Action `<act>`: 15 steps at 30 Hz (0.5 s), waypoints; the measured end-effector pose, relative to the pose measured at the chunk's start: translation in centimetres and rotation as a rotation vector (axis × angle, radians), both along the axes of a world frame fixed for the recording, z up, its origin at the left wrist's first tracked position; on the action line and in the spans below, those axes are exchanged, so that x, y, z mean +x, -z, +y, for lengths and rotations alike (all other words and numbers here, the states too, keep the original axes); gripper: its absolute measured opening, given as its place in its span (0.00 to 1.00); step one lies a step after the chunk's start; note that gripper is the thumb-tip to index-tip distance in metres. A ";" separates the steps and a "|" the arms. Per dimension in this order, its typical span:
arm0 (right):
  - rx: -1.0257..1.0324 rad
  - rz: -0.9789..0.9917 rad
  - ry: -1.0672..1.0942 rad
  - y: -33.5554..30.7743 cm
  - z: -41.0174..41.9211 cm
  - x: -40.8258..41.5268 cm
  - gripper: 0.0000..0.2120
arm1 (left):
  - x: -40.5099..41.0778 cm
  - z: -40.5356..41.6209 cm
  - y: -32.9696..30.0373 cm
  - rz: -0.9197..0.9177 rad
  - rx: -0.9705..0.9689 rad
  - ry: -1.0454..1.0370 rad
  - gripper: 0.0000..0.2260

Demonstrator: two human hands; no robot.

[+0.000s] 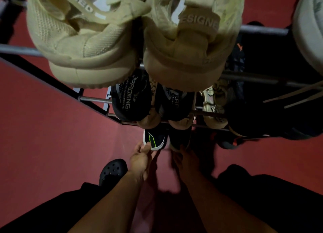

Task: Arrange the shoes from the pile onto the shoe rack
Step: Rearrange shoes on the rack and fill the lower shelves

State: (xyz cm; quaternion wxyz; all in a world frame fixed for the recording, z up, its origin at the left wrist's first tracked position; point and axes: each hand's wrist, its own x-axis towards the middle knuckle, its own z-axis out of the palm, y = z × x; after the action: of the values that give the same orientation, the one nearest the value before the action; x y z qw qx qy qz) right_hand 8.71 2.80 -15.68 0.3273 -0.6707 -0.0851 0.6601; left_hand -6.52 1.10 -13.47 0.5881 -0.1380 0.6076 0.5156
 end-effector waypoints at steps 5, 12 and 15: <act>0.107 -0.043 -0.126 -1.1 3.1 0.4 0.06 | -0.7 1.5 0.7 0.011 0.042 0.067 0.15; 0.047 -0.061 -0.306 -1.9 6.7 -0.6 0.11 | -0.9 5.4 0.0 0.091 -0.031 0.244 0.12; 0.051 -0.129 -0.438 -1.7 5.8 -0.3 0.10 | -0.8 5.2 -0.7 0.173 -0.057 0.364 0.15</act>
State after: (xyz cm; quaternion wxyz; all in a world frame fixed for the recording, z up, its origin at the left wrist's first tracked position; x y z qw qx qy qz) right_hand 8.42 8.58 -13.98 0.1867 -0.6686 -0.2661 0.6688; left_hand -7.32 6.28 -12.80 0.6131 0.0024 0.6851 0.3934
